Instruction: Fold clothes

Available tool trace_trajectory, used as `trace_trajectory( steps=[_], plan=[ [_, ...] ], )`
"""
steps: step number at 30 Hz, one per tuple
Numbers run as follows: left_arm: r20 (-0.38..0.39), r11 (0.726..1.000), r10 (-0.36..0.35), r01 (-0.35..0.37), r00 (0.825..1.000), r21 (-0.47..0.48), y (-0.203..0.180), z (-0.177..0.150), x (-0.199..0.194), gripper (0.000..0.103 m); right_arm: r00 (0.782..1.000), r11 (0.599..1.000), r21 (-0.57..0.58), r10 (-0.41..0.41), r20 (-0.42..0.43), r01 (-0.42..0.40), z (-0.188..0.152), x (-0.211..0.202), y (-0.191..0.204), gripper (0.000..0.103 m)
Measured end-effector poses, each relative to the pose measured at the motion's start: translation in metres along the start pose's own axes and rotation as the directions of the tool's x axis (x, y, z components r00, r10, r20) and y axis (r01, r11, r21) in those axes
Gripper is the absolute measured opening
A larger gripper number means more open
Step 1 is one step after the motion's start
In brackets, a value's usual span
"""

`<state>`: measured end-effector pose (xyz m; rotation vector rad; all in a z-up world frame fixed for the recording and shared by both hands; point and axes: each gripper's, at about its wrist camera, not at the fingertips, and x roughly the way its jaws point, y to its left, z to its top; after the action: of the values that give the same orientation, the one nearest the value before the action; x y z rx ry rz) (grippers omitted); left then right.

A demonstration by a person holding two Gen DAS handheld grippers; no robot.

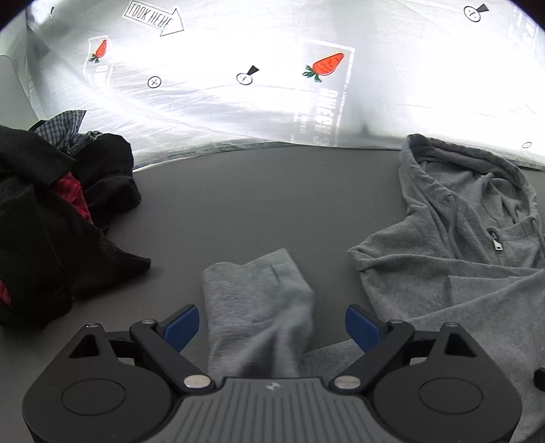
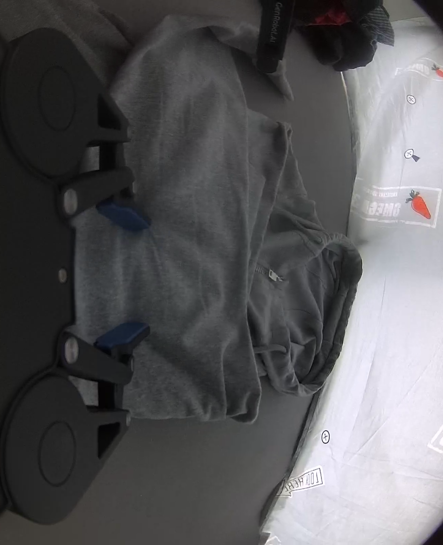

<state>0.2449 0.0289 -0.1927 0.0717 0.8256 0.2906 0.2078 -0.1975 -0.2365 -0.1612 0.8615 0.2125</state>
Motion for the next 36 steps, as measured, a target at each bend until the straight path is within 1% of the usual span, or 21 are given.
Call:
trace_trajectory(
  steps=[4,5,6,7,8,9,10,13,14,16,17,19,22,23,25,26,27,29,30,33,36],
  plan=[
    [-0.075,0.999,-0.029,0.026,0.997,-0.045,0.009,-0.004,0.022,0.093,1.0,0.999,0.045,0.018,-0.025,-0.017,0.004,0.004,-0.007,0.069],
    [-0.083,0.998,-0.05,0.046,0.995,-0.053,0.009,-0.005,0.025,0.091,0.999,0.998,0.051,0.022,-0.027,-0.02,0.004,0.004,-0.009,0.069],
    [-0.081,0.997,-0.062,0.058,0.995,-0.056,0.008,-0.006,0.025,0.084,0.999,0.999,0.048,0.021,-0.027,-0.019,0.004,0.004,-0.008,0.069],
    [-0.075,0.997,-0.051,0.047,0.996,-0.059,0.006,-0.007,0.025,0.075,1.0,0.999,0.04,0.014,-0.025,-0.013,0.003,0.003,-0.007,0.069],
    [-0.071,0.997,-0.039,0.035,0.997,-0.062,0.005,-0.008,0.026,0.043,1.0,0.999,0.034,0.008,-0.023,-0.007,0.002,0.001,-0.006,0.069],
    [-0.081,0.998,-0.021,0.016,0.997,-0.063,0.004,-0.008,0.028,0.018,1.0,1.0,0.031,0.005,-0.02,-0.004,0.0,0.0,-0.005,0.069],
    [-0.08,0.997,-0.019,0.013,0.997,-0.075,0.005,-0.005,0.027,0.013,1.0,1.0,0.03,0.004,-0.015,-0.003,-0.001,-0.002,-0.004,0.069],
    [-0.041,0.984,-0.085,0.078,0.995,-0.158,0.018,0.012,0.013,0.01,1.0,0.999,0.048,0.002,-0.006,-0.002,-0.004,-0.01,-0.006,0.067],
    [-0.006,0.979,-0.105,0.103,0.994,-0.176,0.021,0.021,0.004,0.009,1.0,0.998,0.058,0.001,0.0,-0.001,-0.005,-0.014,-0.008,0.066],
    [0.087,0.959,-0.184,0.198,0.979,-0.202,0.026,0.038,-0.021,0.009,1.0,0.996,0.086,-0.007,0.018,0.005,-0.006,-0.021,-0.013,0.065],
    [0.135,0.945,-0.242,0.265,0.961,-0.193,0.025,0.047,-0.037,0.009,0.999,0.995,0.104,-0.015,0.03,0.011,-0.006,-0.025,-0.017,0.065],
    [0.229,0.905,-0.353,0.393,0.907,-0.164,0.023,0.063,-0.068,0.009,0.998,0.988,0.153,-0.034,0.055,0.025,-0.007,-0.033,-0.027,0.065],
    [0.305,0.839,-0.524,0.543,0.795,0.025,-0.002,0.07,-0.113,0.013,0.994,0.97,0.24,-0.069,0.083,0.047,-0.008,-0.045,-0.048,0.065],
    [0.287,0.826,-0.56,0.552,0.777,0.115,-0.017,0.063,-0.119,0.017,0.993,0.962,0.268,-0.079,0.087,0.053,-0.01,-0.048,-0.056,0.065],
    [0.239,0.777,-0.624,0.559,0.744,0.289,-0.047,0.049,-0.131,0.043,0.991,0.944,0.323,-0.101,0.091,0.067,-0.014,-0.054,-0.07,0.065],
    [0.194,0.766,-0.624,0.544,0.757,0.343,-0.061,0.038,-0.128,0.072,0.989,0.934,0.35,-0.113,0.091,0.074,-0.018,-0.057,-0.078,0.065],
    [0.124,0.745,-0.624,0.54,0.772,0.392,-0.078,0.022,-0.119,0.086,0.989,0.927,0.367,-0.12,0.087,0.081,-0.021,-0.058,-0.083,0.065],
    [-0.015,0.717,-0.596,0.541,0.803,0.441,-0.1,-0.004,-0.101,0.085,0.988,0.909,0.404,-0.141,0.069,0.102,-0.03,-0.059,-0.093,0.065],
    [-0.071,0.715,-0.569,0.536,0.819,0.449,-0.107,-0.014,-0.094,0.085,0.987,0.903,0.415,-0.147,0.062,0.108,-0.033,-0.059,-0.097,0.065],
    [-0.106,0.728,-0.552,0.54,0.827,0.421,-0.103,-0.03,-0.09,0.086,0.985,0.886,0.447,-0.162,0.052,0.122,-0.042,-0.063,-0.103,0.065],
    [-0.09,0.77,-0.543,0.538,0.835,0.342,-0.086,-0.025,-0.084,0.087,0.987,0.88,0.464,-0.149,0.059,0.105,-0.045,-0.064,-0.105,0.065]
  ],
)
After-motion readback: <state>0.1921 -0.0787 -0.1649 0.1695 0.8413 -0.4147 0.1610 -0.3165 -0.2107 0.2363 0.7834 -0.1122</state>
